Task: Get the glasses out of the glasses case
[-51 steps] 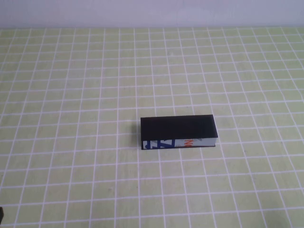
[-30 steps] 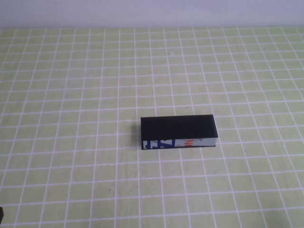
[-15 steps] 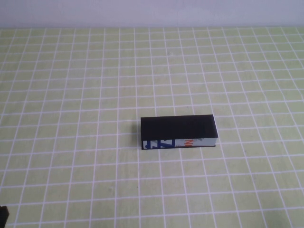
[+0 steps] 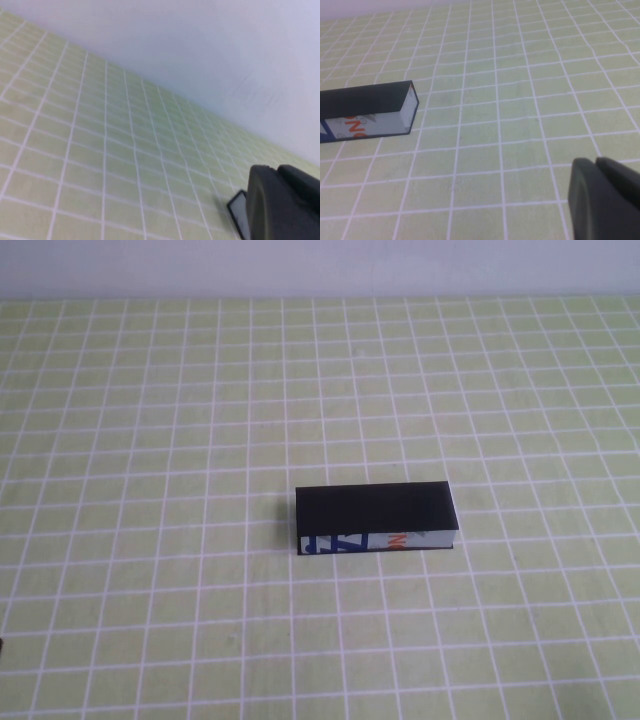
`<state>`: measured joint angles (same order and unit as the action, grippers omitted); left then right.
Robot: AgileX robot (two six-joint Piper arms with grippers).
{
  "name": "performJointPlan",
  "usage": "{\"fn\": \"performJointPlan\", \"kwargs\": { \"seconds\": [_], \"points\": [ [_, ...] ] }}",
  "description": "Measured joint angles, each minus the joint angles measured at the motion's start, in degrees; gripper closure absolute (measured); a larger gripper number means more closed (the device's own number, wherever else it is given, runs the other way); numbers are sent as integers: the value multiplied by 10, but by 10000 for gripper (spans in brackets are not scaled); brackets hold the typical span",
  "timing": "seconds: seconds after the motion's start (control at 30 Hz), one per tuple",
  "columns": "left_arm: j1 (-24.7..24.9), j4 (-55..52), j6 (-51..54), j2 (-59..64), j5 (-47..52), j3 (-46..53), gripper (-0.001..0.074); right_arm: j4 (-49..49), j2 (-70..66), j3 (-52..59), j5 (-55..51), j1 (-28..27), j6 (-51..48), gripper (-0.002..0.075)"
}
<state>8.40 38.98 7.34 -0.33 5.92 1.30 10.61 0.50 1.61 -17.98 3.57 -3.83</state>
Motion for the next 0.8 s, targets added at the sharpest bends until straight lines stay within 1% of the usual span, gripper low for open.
{"fn": "performJointPlan", "kwargs": {
  "seconds": [0.07, 0.13, 0.27, 0.37, 0.5, 0.57, 0.63, 0.8],
  "points": [
    [0, 11, -1, 25, 34, -17, 739, 0, 0, 0, 0, 0, 0, 743],
    [0, 14, -2, 75, 81, -56, 739, 0, 0, 0, 0, 0, 0, 743],
    [0, -12, 0, 206, 180, -170, 739, 0, 0, 0, 0, 0, 0, 743],
    [0, -27, 35, 318, 261, -267, 739, 0, 0, 0, 0, 0, 0, 743],
    [0, -26, 115, 488, 362, -382, 739, 0, 0, 0, 0, 0, 0, 743],
    [1, -11, 159, 561, 383, -429, 739, 0, 0, 0, 0, 0, 0, 743],
    [13, 1, 197, 631, 384, -471, 739, 0, 0, 0, 0, 0, 0, 743],
    [77, 14, 253, 809, 361, -587, 739, 0, 0, 0, 0, 0, 0, 743]
  ]
}}
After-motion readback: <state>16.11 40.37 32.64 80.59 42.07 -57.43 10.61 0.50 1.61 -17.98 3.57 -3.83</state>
